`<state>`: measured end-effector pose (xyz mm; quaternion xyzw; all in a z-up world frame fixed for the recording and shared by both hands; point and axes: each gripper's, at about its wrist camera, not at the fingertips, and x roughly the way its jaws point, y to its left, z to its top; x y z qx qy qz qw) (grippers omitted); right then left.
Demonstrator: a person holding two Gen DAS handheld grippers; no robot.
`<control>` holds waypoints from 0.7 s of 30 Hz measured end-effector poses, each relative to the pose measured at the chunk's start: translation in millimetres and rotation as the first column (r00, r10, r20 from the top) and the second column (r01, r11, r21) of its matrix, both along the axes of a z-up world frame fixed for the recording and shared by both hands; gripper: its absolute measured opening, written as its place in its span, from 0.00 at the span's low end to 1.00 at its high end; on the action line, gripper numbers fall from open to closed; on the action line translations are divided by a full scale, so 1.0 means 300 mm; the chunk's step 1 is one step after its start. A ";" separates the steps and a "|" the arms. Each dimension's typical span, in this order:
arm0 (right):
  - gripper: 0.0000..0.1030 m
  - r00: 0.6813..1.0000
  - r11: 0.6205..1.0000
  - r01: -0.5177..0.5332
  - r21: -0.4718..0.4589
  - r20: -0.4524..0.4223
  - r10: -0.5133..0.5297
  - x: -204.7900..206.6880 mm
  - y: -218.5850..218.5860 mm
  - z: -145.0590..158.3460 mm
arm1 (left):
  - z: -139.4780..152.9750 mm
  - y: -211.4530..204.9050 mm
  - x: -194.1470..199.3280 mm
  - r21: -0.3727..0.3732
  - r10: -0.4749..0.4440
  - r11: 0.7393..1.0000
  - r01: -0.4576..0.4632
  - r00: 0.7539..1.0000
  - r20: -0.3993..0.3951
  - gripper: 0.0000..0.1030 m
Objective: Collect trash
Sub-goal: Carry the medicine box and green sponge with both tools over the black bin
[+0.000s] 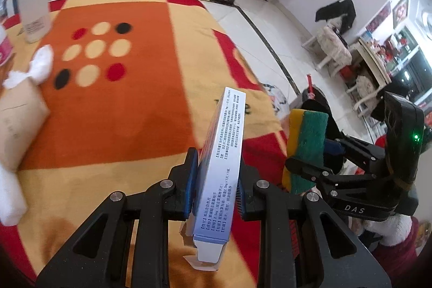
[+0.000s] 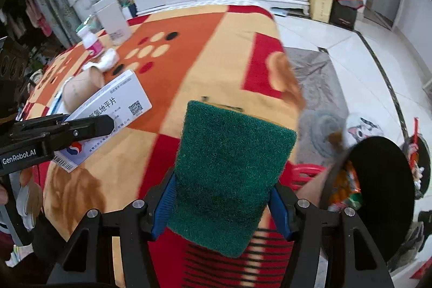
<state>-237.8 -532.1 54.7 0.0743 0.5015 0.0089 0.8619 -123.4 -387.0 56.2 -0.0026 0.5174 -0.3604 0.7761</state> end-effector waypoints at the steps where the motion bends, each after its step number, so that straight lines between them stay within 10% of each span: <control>1: 0.59 1.000 1.000 0.008 -0.004 -0.002 -0.008 -0.008 -0.018 0.000 | -0.003 -0.019 -0.009 -0.001 -0.009 1.000 0.009 1.000 -0.003 0.22; 21: 0.59 0.947 0.947 0.315 -0.069 -0.048 -0.318 -0.246 -0.561 -0.049 | -0.029 -0.587 -0.129 -0.125 -0.224 0.970 0.208 0.966 -0.130 0.22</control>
